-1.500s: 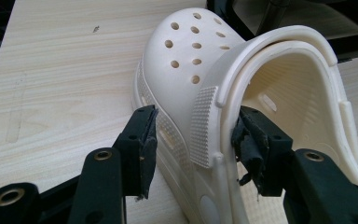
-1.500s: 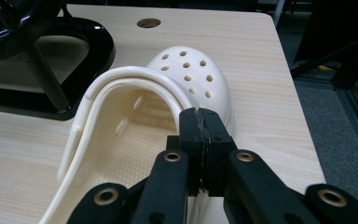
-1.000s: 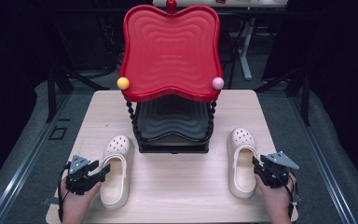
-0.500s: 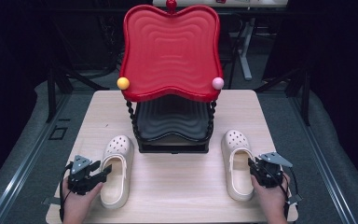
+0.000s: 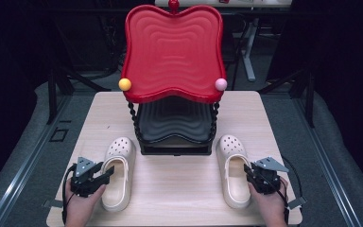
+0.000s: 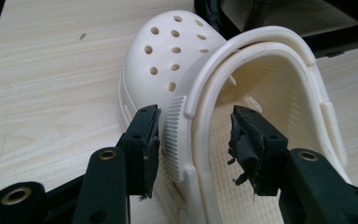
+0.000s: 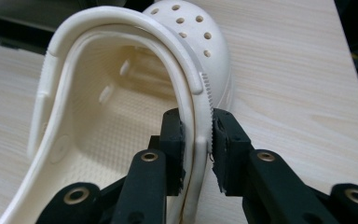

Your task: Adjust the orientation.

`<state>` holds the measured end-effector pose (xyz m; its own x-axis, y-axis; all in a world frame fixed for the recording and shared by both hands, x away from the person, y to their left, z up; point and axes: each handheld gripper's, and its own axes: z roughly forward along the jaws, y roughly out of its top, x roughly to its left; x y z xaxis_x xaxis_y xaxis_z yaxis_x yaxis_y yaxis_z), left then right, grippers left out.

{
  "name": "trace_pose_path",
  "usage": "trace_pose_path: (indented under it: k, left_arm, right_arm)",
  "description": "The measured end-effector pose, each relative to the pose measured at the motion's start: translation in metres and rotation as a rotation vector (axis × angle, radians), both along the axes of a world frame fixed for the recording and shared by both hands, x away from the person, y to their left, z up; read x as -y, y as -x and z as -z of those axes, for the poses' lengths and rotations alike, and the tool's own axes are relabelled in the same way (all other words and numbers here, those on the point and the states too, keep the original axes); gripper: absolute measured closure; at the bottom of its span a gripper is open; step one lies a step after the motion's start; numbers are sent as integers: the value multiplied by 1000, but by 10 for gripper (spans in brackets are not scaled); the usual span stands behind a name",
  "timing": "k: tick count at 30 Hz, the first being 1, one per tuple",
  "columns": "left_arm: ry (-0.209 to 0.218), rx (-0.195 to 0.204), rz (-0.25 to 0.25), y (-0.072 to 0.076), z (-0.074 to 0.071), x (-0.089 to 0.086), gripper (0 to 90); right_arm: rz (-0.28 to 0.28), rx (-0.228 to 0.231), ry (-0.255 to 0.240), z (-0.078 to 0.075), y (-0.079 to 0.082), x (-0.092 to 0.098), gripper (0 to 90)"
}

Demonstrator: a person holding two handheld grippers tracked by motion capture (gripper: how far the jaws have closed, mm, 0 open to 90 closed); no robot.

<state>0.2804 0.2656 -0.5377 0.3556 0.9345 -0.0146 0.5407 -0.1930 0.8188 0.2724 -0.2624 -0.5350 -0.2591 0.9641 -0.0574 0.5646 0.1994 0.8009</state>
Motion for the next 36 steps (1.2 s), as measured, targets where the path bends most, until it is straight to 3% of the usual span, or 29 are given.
trace_pose_path:
  k: [4, 8, 15, 19, 20, 23, 26, 32, 36]
  left_arm:
    - [3, 10, -4, 1, -1, -2, 546]
    - [17, 10, -4, 0, -2, -3, 552]
    - [0, 30, -8, 0, -4, -1, 548]
    - [-2, 42, -17, 0, -5, -1, 543]
    - [1, 45, -17, 1, -6, -1, 549]
    - [7, 38, -2, 1, -7, -1, 574]
    - [8, 26, 3, 0, -6, 1, 593]
    - [-12, 15, -8, -3, -5, 3, 594]
    - [-50, 3, -22, -11, -3, 7, 620]
  right_arm:
    - [-11, -26, -11, 0, -1, 4, 748]
    - [-9, -23, -12, 1, -1, 5, 722]
    - [-1, 46, 38, -6, 1, 1, 655]
    - [-12, 76, 51, -7, 2, -2, 660]
    - [-20, 98, 82, -10, 4, -5, 669]
    - [-42, 128, 99, -13, 6, -9, 696]
    - [-43, 125, 127, -12, 4, -12, 713]
    - [-32, 90, 122, -8, -1, -10, 721]
    - [-35, 69, 123, -9, -7, -10, 719]
